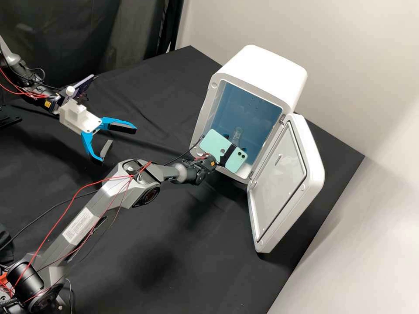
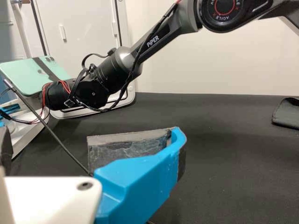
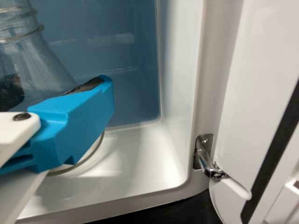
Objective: Place the flask in the incubator
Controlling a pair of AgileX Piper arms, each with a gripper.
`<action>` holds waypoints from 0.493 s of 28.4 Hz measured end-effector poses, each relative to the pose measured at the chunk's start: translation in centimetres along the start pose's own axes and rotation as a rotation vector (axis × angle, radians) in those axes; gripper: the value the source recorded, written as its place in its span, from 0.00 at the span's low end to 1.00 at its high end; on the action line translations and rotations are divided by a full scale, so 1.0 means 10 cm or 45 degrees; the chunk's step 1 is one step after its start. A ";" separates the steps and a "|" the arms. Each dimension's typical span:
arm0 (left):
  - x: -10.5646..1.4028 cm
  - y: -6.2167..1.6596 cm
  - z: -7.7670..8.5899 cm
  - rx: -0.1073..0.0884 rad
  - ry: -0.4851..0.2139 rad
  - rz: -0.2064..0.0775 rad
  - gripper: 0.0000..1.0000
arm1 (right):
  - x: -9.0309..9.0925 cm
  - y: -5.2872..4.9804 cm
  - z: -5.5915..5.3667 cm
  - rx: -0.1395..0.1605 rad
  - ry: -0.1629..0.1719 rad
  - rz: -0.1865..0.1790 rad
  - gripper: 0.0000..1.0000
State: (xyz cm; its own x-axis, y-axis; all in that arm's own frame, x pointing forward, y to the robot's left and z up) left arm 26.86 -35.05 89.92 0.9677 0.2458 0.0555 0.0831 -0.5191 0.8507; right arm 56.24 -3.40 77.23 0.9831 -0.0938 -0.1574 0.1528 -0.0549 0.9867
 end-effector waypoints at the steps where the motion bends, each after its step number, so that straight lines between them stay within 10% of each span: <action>1: 0.00 0.000 0.00 0.000 0.000 0.000 1.00 | 0.00 0.00 0.00 0.001 0.000 0.000 0.00; 14: 0.01 -0.035 -0.10 -0.010 0.040 -0.018 1.00 | 0.00 0.00 0.00 -0.013 -0.001 0.002 0.00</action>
State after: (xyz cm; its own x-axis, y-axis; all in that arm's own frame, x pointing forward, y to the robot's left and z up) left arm 26.73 -34.03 90.14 0.9586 0.2786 0.0597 0.0947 -0.5091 0.8555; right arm 56.24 -3.41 77.24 0.9832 -0.0948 -0.1561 0.1525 -0.0444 0.9873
